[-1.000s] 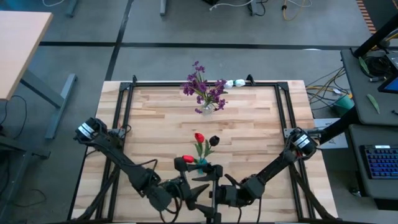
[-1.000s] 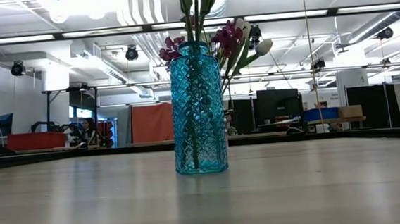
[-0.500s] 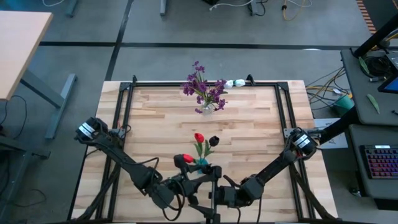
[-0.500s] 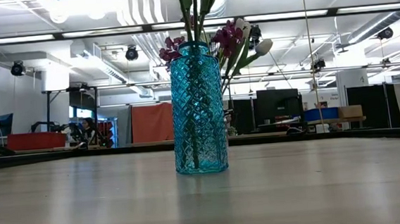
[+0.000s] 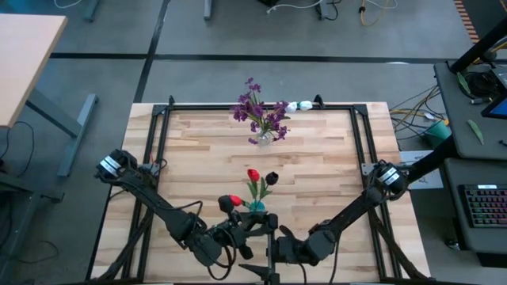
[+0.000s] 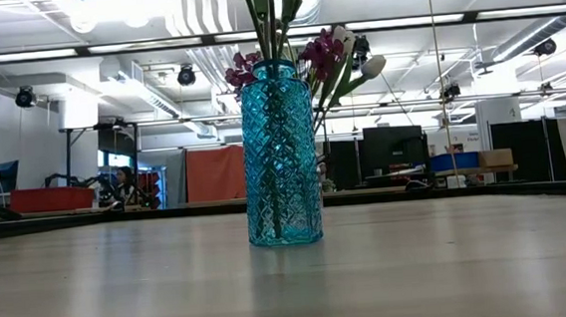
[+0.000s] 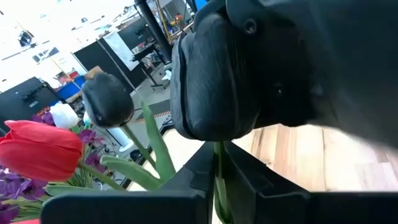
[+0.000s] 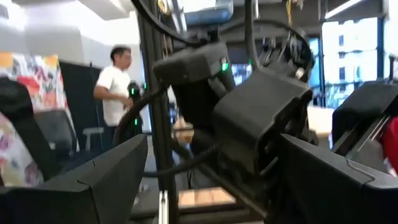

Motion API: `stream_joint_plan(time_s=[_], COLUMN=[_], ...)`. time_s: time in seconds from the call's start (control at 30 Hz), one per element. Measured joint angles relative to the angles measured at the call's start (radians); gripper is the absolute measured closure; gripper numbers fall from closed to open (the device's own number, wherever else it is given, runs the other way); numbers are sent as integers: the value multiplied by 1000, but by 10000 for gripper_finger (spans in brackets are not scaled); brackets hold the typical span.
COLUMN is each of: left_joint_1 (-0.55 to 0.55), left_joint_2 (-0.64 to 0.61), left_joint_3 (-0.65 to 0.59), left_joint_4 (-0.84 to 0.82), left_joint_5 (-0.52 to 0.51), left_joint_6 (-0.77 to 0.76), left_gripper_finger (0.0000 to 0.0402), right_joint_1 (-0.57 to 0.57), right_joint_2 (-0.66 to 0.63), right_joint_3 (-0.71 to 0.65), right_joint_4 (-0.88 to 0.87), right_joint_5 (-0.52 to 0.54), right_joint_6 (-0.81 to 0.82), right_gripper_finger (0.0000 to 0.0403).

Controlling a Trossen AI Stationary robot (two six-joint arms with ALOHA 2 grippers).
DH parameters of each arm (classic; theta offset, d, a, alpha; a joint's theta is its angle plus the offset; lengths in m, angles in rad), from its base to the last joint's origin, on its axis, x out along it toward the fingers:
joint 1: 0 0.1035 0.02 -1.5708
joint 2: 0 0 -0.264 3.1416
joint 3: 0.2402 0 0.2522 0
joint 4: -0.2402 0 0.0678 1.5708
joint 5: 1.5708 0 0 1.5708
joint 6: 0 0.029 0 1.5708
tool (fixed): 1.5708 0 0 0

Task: Sort flowers into vase by color
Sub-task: Adjust the black flower in the blue vase

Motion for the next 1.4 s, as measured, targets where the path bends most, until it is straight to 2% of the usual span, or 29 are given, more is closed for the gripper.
stream_joint_plan(time_s=[0.33,0.57,0.7,1.0,1.17,1.4], left_joint_1=[0,1,0,0,-2,-33], left_joint_2=[1,1,1,1,0,-17], left_joint_3=[0,0,0,0,0,0], left_joint_4=[-32,-48,-52,-46,-32,-32], left_joint_5=[0,-4,0,0,1,0], left_joint_6=[-26,-54,-65,-75,-75,-63], left_gripper_finger=[399,398,398,395,357,265], right_joint_1=[7,8,7,17,23,37], right_joint_2=[-106,-177,-207,-237,-247,-270], right_joint_3=[0,0,0,0,0,0], right_joint_4=[-436,-675,-715,-725,-725,-753], right_joint_5=[-13,-54,-105,-112,-113,-113], right_joint_6=[229,352,381,386,385,379], right_gripper_finger=[55,55,55,55,55,55])
